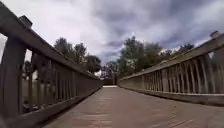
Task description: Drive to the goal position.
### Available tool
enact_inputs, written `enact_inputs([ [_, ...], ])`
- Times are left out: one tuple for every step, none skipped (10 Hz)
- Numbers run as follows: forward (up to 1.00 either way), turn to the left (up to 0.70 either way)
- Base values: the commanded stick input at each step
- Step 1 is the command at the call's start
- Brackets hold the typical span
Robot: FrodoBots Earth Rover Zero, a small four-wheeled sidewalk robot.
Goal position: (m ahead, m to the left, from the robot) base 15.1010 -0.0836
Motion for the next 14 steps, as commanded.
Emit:
enact_inputs([
  [0.85,0.00],
  [0.85,0.00],
  [0.85,0.00],
  [0.85,0.00],
  [0.85,0.00],
  [0.85,0.00],
  [0.85,0.00],
  [0.85,0.00],
  [0.85,0.00],
  [0.85,0.00],
  [0.85,0.00],
  [0.85,0.00],
  [0.85,0.00],
  [0.85,0.00],
])
